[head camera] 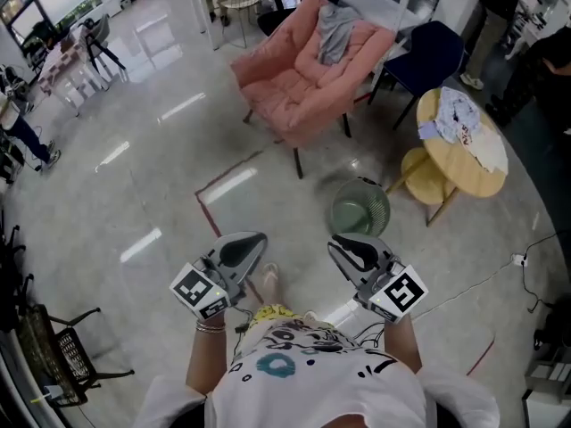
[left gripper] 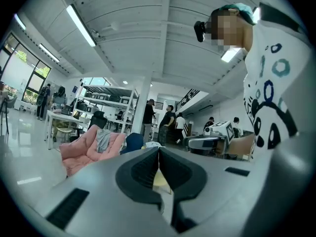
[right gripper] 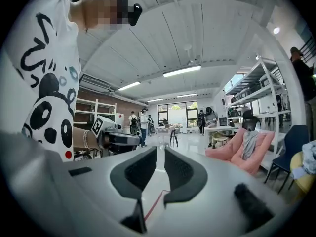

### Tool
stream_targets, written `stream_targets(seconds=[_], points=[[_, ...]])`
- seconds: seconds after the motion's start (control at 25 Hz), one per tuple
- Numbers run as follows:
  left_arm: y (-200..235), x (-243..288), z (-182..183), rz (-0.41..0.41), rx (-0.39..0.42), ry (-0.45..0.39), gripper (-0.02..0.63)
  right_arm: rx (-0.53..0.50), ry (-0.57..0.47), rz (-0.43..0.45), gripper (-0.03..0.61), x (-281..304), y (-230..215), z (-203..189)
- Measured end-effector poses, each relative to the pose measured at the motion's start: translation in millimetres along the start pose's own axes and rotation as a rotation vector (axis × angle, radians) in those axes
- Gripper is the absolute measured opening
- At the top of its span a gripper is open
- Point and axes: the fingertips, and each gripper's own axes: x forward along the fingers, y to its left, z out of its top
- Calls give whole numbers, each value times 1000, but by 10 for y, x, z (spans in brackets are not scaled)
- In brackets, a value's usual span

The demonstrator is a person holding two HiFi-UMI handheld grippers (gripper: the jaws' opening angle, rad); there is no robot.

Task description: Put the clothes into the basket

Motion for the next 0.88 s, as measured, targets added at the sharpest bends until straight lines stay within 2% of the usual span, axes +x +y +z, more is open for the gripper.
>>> stream_targets(seconds=[0.28,0.52,0.76,0.88], points=[[859,106,247,-38,29,26,15,6,-7,-84,32,632,-477,249],[1457,137,488,-55,32,-6,15,26,-1,-106,32,1152,-771,328],[2138,-111,387,38,17,31,15,-66,71,-73,32,1816,-823,327],[2304,-93,379,54,-3,22,15,-57,87,-71,32,1966,-973,285]])
